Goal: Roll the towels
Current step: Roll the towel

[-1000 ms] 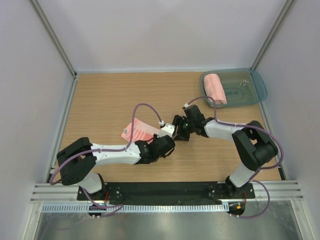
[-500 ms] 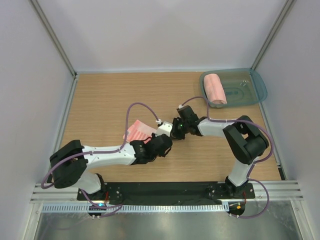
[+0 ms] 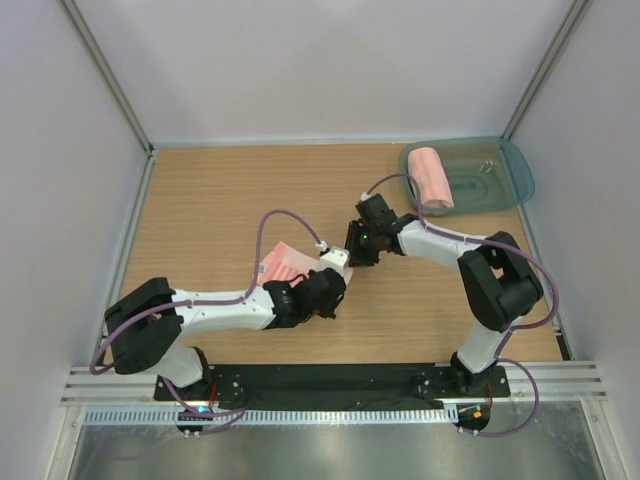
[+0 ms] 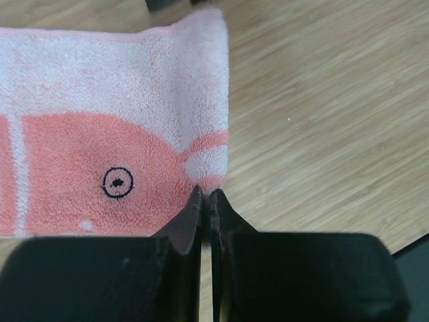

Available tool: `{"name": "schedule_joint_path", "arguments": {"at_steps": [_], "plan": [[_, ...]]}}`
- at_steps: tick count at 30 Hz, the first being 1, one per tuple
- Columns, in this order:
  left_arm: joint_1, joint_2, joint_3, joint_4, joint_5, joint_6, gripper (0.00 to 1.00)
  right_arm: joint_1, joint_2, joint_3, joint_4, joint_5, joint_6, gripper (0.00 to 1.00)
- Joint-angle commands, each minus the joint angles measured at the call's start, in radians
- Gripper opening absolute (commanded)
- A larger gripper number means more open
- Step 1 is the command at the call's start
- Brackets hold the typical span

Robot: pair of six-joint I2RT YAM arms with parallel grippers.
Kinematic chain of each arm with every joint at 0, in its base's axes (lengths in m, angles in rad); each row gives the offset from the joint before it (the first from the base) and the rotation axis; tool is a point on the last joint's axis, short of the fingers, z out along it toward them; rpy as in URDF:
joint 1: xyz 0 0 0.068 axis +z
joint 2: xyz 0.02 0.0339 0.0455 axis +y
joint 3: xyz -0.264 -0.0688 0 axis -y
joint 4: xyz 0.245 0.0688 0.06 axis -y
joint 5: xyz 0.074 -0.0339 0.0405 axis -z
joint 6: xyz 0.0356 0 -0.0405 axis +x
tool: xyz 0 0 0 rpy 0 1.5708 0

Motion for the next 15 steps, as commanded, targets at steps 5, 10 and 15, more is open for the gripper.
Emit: {"name": "schedule_joint_path", "arguments": {"at_steps": [5,10,15], "plan": [[-0.001,0.033,0.032,0.021,0.096,-0.093,0.00,-0.071,-0.115,0.089,-0.154,0.209,-0.102,0.40],[0.017,0.017,0.038,0.009,0.114,-0.173,0.00,-0.091,-0.229,0.075,-0.163,0.223,-0.135,0.39],[0.087,-0.026,0.001,0.011,0.163,-0.305,0.00,-0.091,-0.301,0.041,-0.126,0.094,-0.173,0.39]]}}
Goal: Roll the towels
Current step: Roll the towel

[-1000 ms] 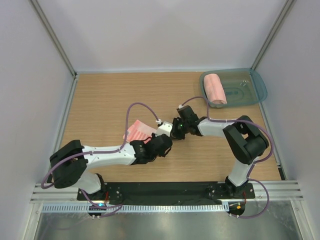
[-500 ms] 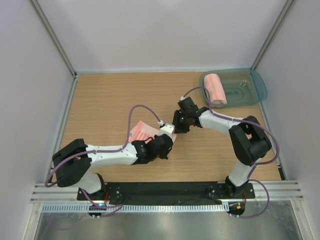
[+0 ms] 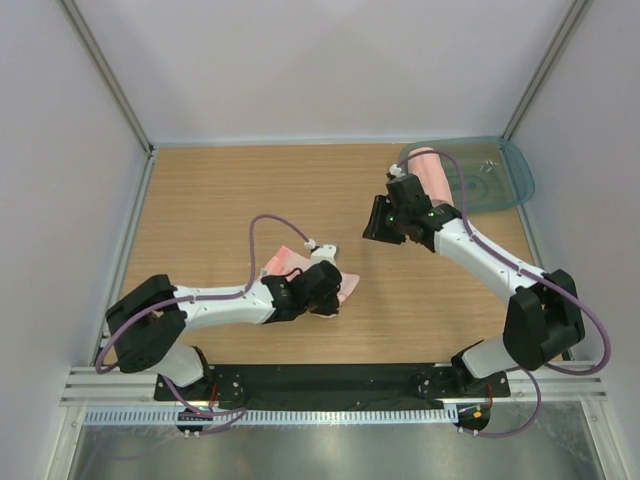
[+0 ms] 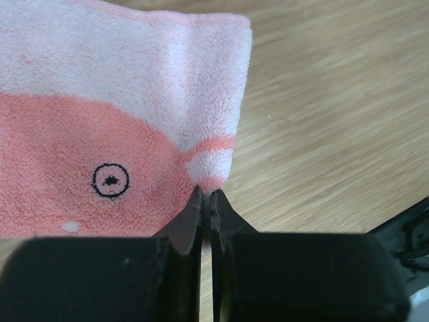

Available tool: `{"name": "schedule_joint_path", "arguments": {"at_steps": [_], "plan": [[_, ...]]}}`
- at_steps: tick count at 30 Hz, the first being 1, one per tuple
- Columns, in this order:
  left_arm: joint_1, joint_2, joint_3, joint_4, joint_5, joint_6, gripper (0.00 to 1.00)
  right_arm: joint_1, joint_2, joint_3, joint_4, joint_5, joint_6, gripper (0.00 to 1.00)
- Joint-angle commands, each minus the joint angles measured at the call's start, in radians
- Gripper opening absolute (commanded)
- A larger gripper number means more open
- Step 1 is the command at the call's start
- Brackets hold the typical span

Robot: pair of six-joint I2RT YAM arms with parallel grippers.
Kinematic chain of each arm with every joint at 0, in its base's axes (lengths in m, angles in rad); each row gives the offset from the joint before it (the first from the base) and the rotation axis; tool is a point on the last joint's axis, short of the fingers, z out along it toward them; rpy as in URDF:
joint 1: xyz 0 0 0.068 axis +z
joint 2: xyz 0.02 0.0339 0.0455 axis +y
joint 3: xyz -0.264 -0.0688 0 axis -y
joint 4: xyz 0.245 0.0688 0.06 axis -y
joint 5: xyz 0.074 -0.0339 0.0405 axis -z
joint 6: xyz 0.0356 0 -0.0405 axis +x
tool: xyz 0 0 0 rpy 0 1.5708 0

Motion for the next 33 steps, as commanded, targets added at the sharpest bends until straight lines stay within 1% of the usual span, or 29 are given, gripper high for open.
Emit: {"name": "schedule_joint_path", "arguments": {"at_steps": [1,2,7,13,16,17,20,21,25,27,28,33], "plan": [[0.061,-0.065,-0.024,0.017,0.057,-0.131,0.00,0.004,-0.061,-0.004,0.020,-0.076,-0.057,0.39],[0.074,-0.083,-0.036,0.017,0.069,-0.174,0.00,0.004,-0.066,-0.003,0.012,-0.084,-0.057,0.39],[0.162,-0.130,-0.107,0.042,0.133,-0.266,0.00,0.004,-0.079,-0.015,0.016,-0.130,-0.062,0.38],[0.222,-0.229,-0.226,0.103,0.184,-0.399,0.00,0.005,-0.084,-0.049,0.058,-0.215,-0.063,0.36],[0.263,-0.285,-0.301,0.146,0.207,-0.477,0.00,0.008,-0.086,-0.066,0.090,-0.271,-0.065,0.35],[0.286,-0.298,-0.323,0.179,0.215,-0.491,0.00,0.012,-0.087,-0.081,0.117,-0.315,-0.065,0.35],[0.312,-0.338,-0.380,0.186,0.207,-0.542,0.00,0.024,-0.095,-0.122,0.189,-0.389,-0.065,0.34],[0.331,-0.342,-0.390,0.181,0.207,-0.551,0.00,0.039,-0.096,-0.135,0.210,-0.429,-0.065,0.34],[0.372,-0.315,-0.417,0.178,0.241,-0.561,0.00,0.082,-0.081,-0.185,0.308,-0.509,-0.069,0.32],[0.384,-0.286,-0.429,0.193,0.241,-0.568,0.00,0.097,-0.063,-0.214,0.384,-0.535,-0.049,0.30],[0.393,-0.276,-0.439,0.207,0.274,-0.573,0.00,0.114,-0.038,-0.231,0.447,-0.566,-0.033,0.29],[0.424,-0.229,-0.449,0.230,0.299,-0.576,0.00,0.182,0.060,-0.238,0.567,-0.595,-0.025,0.26]]}}
